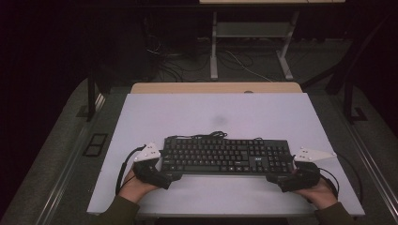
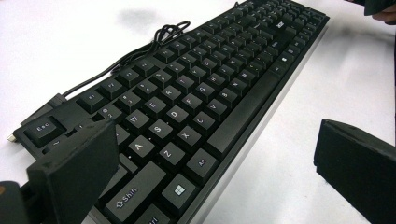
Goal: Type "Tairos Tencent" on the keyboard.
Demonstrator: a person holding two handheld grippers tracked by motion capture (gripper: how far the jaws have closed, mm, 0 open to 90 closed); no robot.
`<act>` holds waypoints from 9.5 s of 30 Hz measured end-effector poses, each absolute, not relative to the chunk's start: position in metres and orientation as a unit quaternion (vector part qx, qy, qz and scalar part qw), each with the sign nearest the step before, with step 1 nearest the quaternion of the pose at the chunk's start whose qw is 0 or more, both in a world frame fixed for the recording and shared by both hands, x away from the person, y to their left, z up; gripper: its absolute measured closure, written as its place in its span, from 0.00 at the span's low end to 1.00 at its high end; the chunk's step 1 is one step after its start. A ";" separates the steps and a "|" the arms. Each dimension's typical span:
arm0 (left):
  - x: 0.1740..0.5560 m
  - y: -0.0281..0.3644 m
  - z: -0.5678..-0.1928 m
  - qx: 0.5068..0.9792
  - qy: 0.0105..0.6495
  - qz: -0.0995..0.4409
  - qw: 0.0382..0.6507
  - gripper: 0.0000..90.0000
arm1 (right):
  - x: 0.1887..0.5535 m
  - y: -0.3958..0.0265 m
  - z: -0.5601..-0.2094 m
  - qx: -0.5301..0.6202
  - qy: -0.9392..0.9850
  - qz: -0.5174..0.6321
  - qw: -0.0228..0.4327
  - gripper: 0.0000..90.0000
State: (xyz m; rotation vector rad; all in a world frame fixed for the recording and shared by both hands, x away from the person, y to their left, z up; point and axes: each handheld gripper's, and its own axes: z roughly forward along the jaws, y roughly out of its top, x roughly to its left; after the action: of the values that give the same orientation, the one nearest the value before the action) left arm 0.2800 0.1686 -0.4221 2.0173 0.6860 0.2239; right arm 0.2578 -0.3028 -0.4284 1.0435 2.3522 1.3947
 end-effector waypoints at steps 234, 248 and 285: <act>0.309 0.185 -0.436 0.870 0.281 0.100 0.393 0.99 | 0.371 -0.080 -0.426 0.242 0.886 0.394 0.012 0.99; 0.308 0.184 -0.434 0.866 0.283 0.104 0.399 0.99 | 0.370 -0.095 -0.413 0.247 0.864 0.438 0.007 0.60; 0.309 0.173 -0.417 0.850 0.293 0.105 0.424 0.50 | 0.339 -0.154 -0.410 0.254 0.832 0.493 0.034 0.22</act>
State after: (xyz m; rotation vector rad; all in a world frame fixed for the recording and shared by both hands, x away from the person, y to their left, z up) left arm 0.3086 0.1733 -0.4175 2.1274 0.7322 0.2637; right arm 0.3392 -0.1543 -0.4098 0.7804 2.5572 1.5158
